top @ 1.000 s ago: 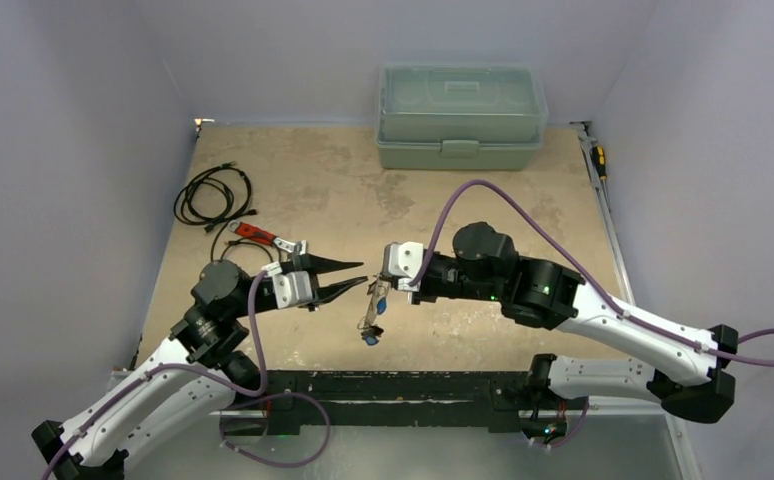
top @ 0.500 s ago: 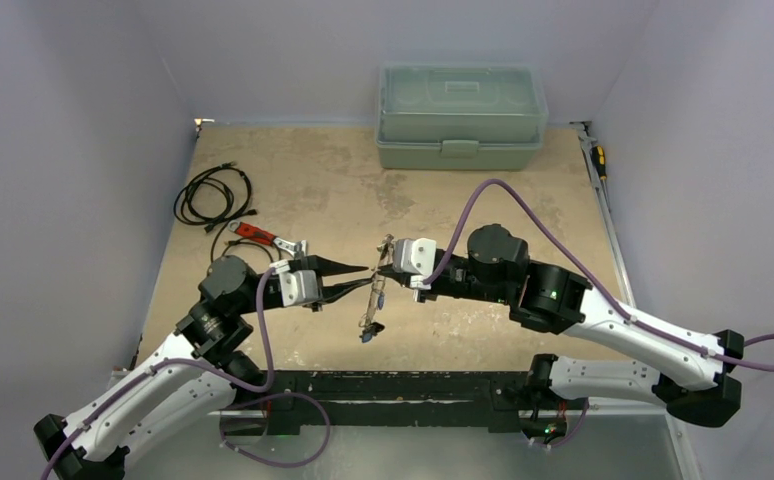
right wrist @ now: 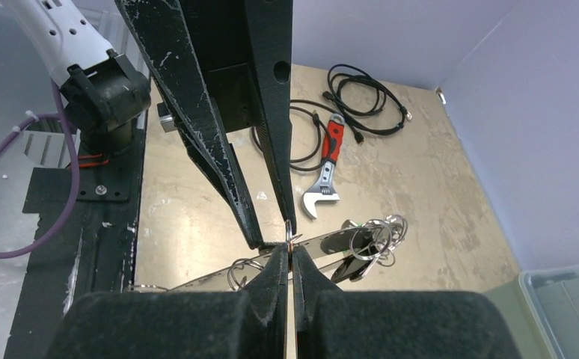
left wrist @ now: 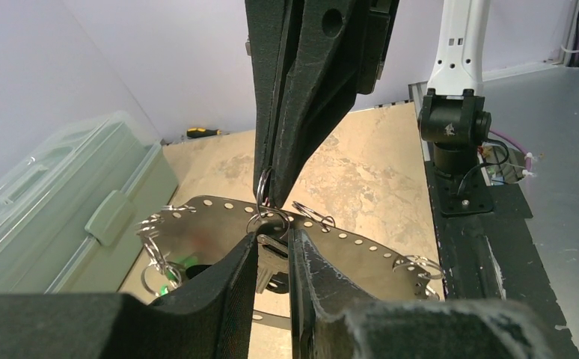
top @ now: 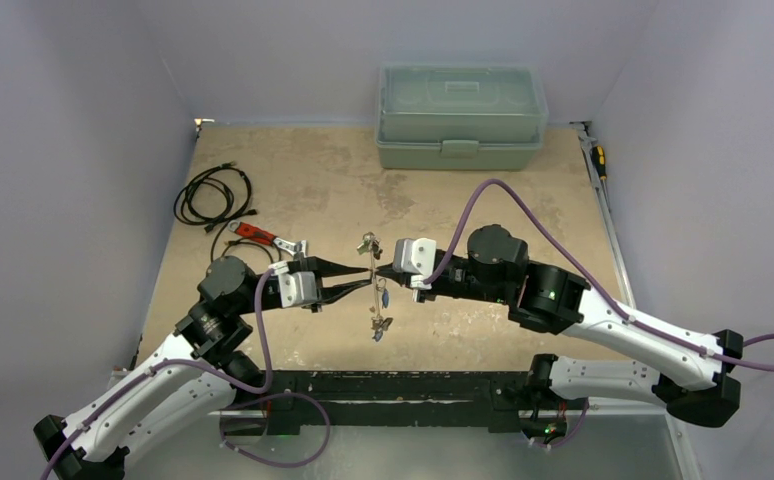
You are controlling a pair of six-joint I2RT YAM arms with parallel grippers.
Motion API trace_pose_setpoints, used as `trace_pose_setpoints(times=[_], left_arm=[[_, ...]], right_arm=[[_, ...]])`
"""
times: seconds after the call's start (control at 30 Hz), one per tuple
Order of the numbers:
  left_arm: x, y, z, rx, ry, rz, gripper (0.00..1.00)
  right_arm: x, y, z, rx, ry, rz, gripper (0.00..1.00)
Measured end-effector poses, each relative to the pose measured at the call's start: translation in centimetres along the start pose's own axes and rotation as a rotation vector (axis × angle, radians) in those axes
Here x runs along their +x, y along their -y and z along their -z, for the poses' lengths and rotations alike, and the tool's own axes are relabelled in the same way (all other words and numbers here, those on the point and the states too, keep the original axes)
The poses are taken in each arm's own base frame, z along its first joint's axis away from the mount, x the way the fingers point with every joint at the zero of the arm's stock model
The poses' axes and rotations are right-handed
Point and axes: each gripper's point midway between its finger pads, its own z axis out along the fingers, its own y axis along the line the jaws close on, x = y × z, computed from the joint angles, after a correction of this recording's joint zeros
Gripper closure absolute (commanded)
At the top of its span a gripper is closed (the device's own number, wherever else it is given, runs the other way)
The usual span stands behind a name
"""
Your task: Put the keys on the keyring
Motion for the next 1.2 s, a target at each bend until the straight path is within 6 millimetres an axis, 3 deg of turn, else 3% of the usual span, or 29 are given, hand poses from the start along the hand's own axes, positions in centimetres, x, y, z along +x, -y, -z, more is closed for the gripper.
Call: trace_pose_setpoints(times=[1.07,1.2], left_arm=[[0.0,0.3,0.1,0.013,0.001,0.009,0.82],[-0.1,0.3,0.1,0.009,0.001,0.007,0.77]], right_arm=[[-0.4,-1.4,-0.9,-0.022,0.155,-0.069,1.00],[-0.6,-1.3,-0.9,-0.013,0.176,-0.084,1.00]])
